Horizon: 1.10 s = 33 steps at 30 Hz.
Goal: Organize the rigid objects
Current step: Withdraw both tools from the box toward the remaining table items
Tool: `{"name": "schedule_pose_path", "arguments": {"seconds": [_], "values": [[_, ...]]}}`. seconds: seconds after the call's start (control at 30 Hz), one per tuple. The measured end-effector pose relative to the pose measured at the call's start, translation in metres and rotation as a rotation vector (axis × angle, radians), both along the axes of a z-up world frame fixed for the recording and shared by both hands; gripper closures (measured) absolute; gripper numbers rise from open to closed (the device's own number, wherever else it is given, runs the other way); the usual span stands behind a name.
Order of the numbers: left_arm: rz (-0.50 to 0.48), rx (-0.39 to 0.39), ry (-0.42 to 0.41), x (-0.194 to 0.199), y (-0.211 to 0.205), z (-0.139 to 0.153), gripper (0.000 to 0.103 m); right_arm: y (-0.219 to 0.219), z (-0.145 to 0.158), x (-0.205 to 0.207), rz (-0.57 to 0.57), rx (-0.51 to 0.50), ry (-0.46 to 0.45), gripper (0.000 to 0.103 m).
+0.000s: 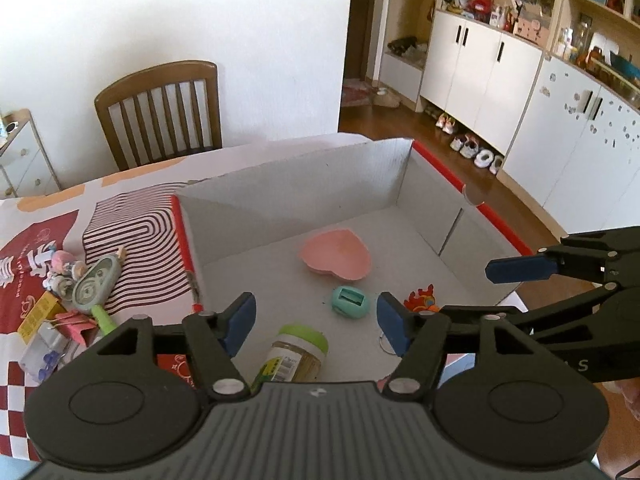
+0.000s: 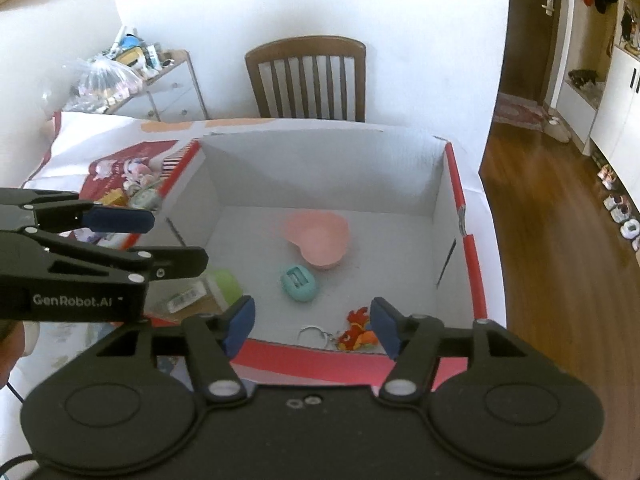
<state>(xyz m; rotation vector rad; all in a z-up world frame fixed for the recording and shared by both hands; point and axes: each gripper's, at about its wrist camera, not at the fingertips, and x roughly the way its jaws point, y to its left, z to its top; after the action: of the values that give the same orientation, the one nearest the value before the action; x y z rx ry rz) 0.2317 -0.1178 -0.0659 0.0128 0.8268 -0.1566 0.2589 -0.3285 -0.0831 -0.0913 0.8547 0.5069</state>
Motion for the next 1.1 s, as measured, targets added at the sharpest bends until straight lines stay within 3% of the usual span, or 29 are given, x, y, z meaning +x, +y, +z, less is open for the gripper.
{"name": "schedule_pose_path", "arguments": {"seconds": [0.33,0.43,0.73,1.1], "values": [[0.034,-0.034,-0.046,-0.023,0.018,0.017,0.036,0.003,0.016,-0.021,0.011,0.027,-0.052,0.029],[0.047,-0.041,-0.064,-0.031,0.026,0.022,0.026,0.007,0.02,-0.031,0.009,0.032,-0.075,0.024],[0.097,-0.079,-0.108,-0.06,0.068,0.032,0.02,0.03,0.034,-0.054,0.021,0.059,-0.151,0.005],[0.105,-0.101,-0.131,-0.094,0.139,0.036,0.017,0.085,0.041,-0.081,0.012,0.083,-0.18,0.0]]}}
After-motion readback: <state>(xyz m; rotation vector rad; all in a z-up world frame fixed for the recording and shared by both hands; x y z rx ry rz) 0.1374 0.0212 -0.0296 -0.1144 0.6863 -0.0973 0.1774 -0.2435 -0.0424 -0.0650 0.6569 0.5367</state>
